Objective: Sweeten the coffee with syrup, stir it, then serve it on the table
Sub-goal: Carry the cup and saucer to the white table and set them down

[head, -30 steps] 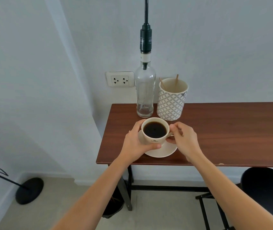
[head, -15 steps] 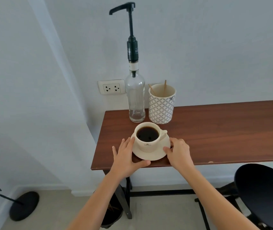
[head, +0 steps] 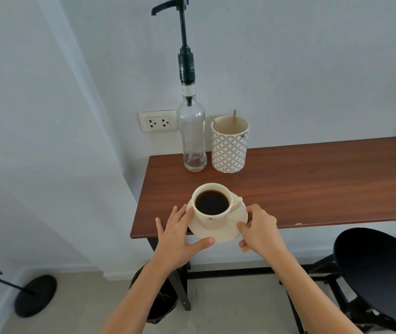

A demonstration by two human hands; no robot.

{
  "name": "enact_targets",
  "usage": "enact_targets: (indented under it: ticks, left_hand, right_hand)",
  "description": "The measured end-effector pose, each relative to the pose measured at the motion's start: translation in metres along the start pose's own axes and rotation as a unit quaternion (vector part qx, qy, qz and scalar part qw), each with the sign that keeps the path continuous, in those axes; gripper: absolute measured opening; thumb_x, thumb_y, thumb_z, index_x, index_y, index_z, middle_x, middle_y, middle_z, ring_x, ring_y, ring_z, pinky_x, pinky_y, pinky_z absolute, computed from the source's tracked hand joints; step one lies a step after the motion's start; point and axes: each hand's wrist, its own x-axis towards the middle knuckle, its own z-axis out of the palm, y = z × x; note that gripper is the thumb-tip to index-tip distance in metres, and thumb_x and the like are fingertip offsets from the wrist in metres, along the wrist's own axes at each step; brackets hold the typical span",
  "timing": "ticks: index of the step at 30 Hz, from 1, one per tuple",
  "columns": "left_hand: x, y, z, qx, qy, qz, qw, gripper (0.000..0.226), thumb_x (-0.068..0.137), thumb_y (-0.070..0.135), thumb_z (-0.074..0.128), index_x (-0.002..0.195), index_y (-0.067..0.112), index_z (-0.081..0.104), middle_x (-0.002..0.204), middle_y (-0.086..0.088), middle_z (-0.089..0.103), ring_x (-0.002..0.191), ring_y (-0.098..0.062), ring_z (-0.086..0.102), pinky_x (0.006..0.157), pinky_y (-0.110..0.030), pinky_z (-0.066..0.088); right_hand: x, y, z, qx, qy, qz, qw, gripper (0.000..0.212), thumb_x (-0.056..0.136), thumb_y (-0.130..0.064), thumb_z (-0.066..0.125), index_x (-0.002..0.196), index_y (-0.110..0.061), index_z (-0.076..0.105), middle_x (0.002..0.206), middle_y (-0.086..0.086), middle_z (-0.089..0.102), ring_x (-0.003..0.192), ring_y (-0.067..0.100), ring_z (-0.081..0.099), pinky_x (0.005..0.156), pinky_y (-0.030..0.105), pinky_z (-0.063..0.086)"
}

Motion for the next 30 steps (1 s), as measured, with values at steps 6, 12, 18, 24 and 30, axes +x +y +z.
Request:
enact_targets:
  ticks: [6,12,18,24,30]
  left_hand:
    - [-0.016,0.001,0.004,0.009,0.0,0.002,1.0,0.106,0.066,0.09,0.041,0.156,0.039,0.02,0.167,0.011,0.018,0.157,-0.019,0.001,0.118,-0.059,-0.014]
    - [-0.03,0.012,0.006,-0.028,0.029,-0.024,0.999,0.074,0.09,0.064,0.053,0.154,0.036,0.029,0.165,0.01,0.025,0.157,-0.02,0.006,0.119,-0.058,-0.013]
    - [-0.054,0.009,0.012,-0.091,0.064,-0.069,0.991,0.079,0.088,0.062,0.059,0.154,0.034,0.028,0.163,0.013,0.028,0.156,-0.017,0.006,0.122,-0.059,-0.004]
    - [-0.094,0.007,-0.006,-0.31,0.087,-0.112,0.94,0.098,0.082,0.042,0.078,0.158,0.033,0.017,0.153,0.016,0.042,0.143,-0.008,0.04,0.119,-0.034,0.032]
    - [-0.162,-0.004,-0.039,-0.383,0.185,-0.126,0.896,0.076,0.086,0.02,0.078,0.148,0.037,0.038,0.138,0.006,0.06,0.11,-0.012,0.07,0.094,-0.033,0.058]
  right_hand:
    - [-0.011,0.011,0.006,0.234,-0.067,0.04,0.969,0.055,0.096,-0.003,0.059,0.14,-0.025,0.035,0.119,0.019,0.063,0.077,0.033,0.077,0.062,0.04,0.065]
    - [-0.014,0.024,0.01,0.364,-0.11,0.047,0.923,0.067,0.096,0.006,0.056,0.151,-0.027,0.035,0.13,0.013,0.058,0.093,0.034,0.075,0.07,0.046,0.064]
    - [-0.023,0.025,0.007,0.368,-0.143,0.031,0.918,0.066,0.095,0.007,0.057,0.148,-0.027,0.039,0.134,0.014,0.055,0.092,0.038,0.075,0.065,0.046,0.065]
    - [-0.036,0.002,0.016,0.353,-0.215,-0.01,0.91,0.063,0.095,0.007,0.057,0.146,-0.026,0.043,0.13,0.01,0.058,0.087,0.036,0.077,0.066,0.046,0.065]
    - [-0.073,-0.034,0.047,0.324,-0.304,-0.039,0.895,0.062,0.095,0.008,0.057,0.146,-0.025,0.044,0.134,0.01,0.056,0.089,0.036,0.077,0.06,0.039,0.065]
